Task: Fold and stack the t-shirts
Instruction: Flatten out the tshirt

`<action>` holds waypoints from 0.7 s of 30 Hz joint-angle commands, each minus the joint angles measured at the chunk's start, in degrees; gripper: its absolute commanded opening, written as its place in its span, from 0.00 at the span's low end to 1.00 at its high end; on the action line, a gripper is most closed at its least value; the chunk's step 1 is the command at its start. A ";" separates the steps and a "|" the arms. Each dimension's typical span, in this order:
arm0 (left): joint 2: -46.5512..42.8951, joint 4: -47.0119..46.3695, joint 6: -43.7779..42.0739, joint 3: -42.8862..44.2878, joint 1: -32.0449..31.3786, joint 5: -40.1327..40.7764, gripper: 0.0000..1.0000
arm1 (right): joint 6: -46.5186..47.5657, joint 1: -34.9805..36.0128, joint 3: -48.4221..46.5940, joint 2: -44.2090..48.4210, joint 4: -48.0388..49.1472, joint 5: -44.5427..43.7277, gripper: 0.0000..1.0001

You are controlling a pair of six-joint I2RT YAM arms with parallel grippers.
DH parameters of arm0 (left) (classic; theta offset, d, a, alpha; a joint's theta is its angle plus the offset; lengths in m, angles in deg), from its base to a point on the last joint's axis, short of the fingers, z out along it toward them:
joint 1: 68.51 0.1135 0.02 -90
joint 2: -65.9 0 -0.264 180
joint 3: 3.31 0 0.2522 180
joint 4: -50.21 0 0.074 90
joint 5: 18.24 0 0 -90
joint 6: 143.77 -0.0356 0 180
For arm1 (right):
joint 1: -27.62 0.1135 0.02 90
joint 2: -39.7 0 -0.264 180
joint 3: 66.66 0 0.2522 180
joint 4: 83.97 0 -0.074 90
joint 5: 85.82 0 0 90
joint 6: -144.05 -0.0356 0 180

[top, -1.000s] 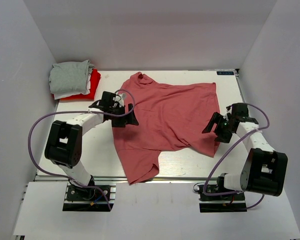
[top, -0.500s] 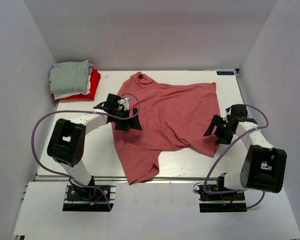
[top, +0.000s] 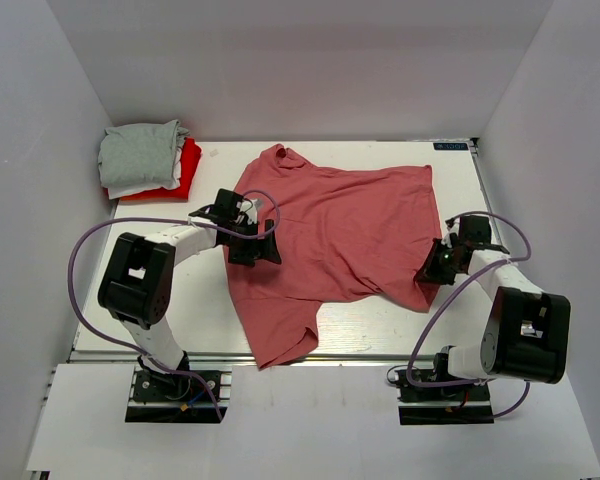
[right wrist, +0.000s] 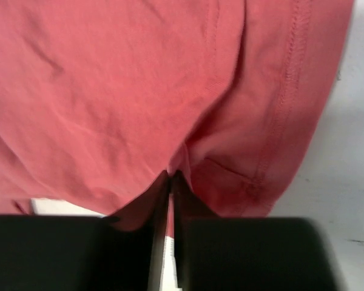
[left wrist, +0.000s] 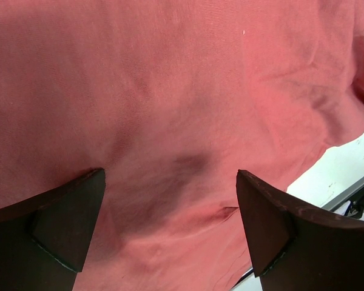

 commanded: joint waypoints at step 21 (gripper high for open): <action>-0.43 5.45 0.15 -1.17 0.48 10.78 1.00 | -3.51 -0.67 -11.66 8.09 -9.80 -18.82 0.00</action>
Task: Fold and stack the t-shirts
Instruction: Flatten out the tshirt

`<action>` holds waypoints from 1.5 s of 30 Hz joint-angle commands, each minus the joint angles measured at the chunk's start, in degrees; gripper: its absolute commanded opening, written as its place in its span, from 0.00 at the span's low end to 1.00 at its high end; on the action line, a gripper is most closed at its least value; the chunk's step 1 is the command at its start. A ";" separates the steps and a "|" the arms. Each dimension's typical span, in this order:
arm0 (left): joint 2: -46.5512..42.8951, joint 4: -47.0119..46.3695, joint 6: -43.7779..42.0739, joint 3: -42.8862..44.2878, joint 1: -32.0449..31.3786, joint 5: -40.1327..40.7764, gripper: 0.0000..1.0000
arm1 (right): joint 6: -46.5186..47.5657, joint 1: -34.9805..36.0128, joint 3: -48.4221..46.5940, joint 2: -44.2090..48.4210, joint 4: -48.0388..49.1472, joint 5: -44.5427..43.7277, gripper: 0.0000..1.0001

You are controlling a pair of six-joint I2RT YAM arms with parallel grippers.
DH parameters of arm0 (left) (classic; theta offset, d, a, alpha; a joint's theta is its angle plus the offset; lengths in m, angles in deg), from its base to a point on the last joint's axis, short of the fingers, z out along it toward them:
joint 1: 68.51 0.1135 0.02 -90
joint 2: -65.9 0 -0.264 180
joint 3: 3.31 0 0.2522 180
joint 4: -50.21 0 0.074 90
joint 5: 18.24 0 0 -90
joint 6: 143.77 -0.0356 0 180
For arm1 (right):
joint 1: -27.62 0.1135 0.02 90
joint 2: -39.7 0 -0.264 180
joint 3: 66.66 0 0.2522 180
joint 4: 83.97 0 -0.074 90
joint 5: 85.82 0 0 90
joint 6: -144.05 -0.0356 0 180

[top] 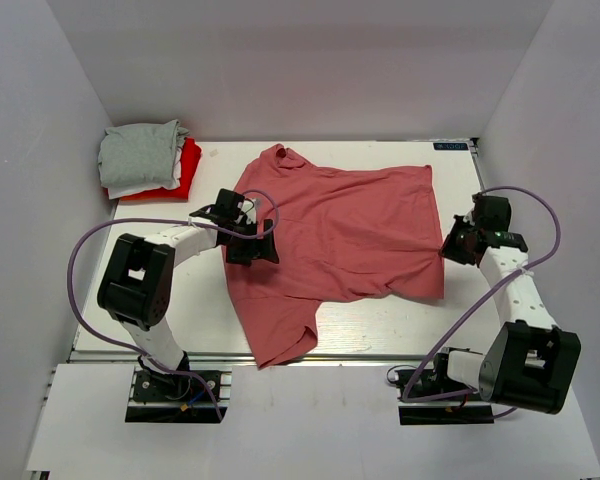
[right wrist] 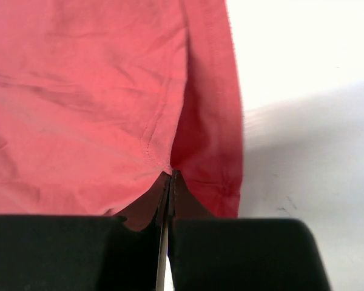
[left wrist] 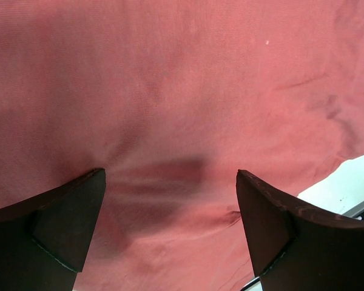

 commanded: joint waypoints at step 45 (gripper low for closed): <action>-4.43 0.56 -5.43 11.32 0.13 -1.56 1.00 | -3.58 -0.91 -4.81 -11.30 0.37 5.64 0.90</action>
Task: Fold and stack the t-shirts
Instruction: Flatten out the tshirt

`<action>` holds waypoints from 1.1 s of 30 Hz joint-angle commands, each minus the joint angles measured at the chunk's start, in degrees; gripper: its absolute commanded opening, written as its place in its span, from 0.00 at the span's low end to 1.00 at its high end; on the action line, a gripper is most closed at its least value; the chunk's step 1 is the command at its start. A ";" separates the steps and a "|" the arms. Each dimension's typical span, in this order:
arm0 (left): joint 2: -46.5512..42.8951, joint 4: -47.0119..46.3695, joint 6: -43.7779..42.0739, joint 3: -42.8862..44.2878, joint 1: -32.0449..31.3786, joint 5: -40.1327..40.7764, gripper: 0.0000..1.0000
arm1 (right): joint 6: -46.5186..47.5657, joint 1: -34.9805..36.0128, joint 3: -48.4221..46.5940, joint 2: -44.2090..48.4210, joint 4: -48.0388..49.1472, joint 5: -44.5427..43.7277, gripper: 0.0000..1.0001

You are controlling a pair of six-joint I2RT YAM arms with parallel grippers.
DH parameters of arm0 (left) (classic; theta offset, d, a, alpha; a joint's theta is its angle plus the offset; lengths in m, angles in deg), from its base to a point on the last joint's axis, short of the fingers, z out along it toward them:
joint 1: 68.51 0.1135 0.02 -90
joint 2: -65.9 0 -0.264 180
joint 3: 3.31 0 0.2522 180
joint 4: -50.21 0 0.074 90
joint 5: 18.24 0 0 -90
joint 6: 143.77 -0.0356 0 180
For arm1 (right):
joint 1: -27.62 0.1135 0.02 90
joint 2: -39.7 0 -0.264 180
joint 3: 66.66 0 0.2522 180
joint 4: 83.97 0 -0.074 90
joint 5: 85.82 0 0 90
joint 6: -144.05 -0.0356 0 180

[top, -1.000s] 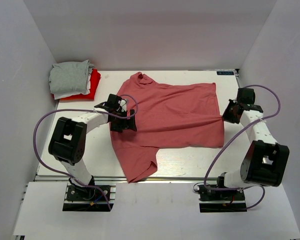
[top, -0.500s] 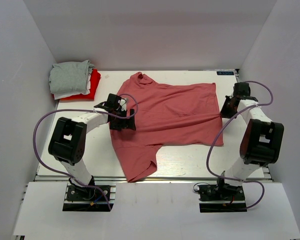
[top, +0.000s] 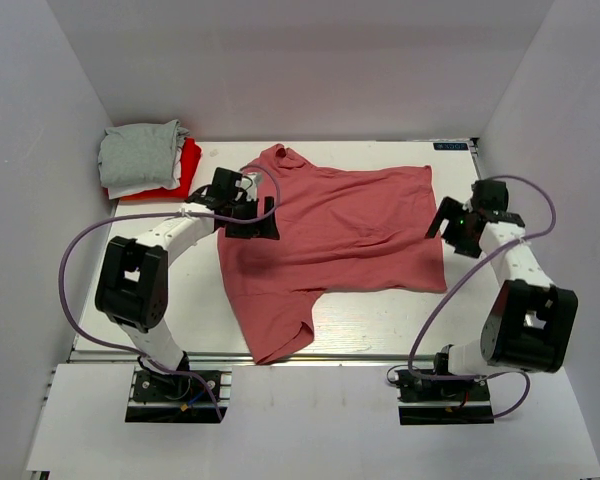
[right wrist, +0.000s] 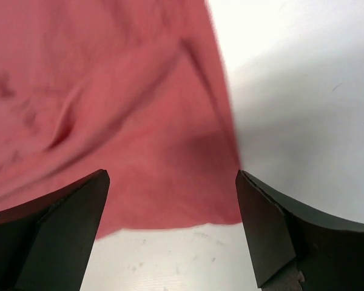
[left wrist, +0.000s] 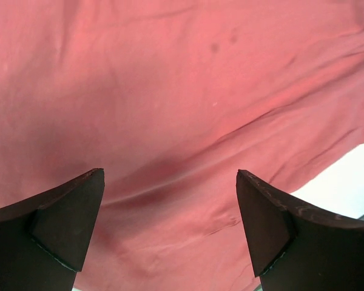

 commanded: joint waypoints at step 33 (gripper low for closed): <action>22.94 -1.25 2.00 22.80 1.40 6.16 1.00 | -16.25 -4.87 23.91 17.16 -12.84 7.62 0.90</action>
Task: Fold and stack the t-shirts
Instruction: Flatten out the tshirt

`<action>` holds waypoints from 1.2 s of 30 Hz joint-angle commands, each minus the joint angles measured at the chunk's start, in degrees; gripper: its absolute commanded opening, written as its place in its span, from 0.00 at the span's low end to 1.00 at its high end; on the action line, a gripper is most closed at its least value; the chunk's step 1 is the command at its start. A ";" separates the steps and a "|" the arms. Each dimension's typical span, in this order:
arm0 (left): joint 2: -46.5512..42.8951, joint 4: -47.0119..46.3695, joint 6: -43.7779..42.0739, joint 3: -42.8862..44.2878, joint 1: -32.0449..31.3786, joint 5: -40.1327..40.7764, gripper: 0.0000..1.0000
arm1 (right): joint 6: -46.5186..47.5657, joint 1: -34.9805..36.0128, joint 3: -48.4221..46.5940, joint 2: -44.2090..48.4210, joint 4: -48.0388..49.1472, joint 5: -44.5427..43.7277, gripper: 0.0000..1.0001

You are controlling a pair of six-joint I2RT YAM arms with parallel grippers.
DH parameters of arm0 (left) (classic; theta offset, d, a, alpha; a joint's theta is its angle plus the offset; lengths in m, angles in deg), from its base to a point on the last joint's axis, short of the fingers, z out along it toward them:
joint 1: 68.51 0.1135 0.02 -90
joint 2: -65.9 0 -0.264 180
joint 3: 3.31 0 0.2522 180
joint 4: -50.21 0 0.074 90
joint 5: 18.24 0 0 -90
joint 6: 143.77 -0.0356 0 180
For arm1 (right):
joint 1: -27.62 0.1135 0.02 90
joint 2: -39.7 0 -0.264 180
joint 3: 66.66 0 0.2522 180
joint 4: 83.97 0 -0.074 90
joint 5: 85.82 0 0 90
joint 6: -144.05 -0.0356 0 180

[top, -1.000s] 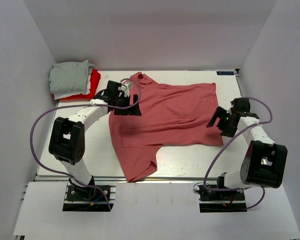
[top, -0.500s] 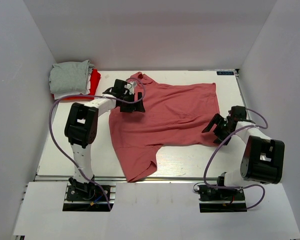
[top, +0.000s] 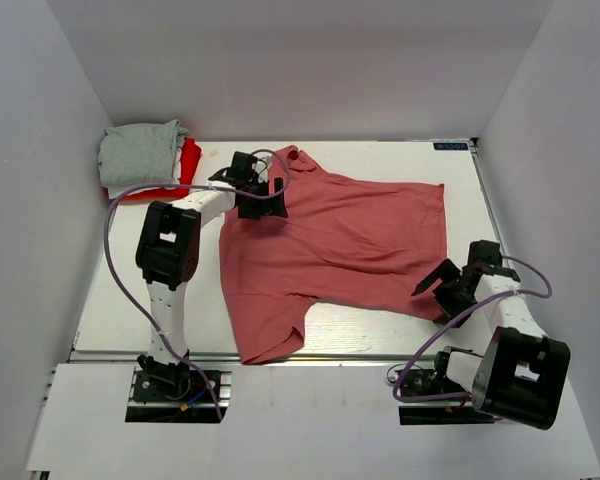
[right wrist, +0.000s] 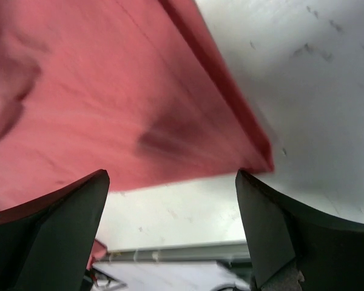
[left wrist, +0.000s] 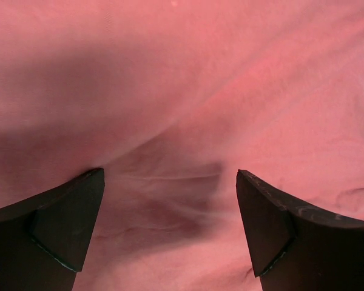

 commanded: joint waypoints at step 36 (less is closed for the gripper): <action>28.35 -17.84 -12.60 41.31 -1.03 8.64 0.77 | 24.94 6.14 -64.27 -48.76 9.70 -18.26 0.76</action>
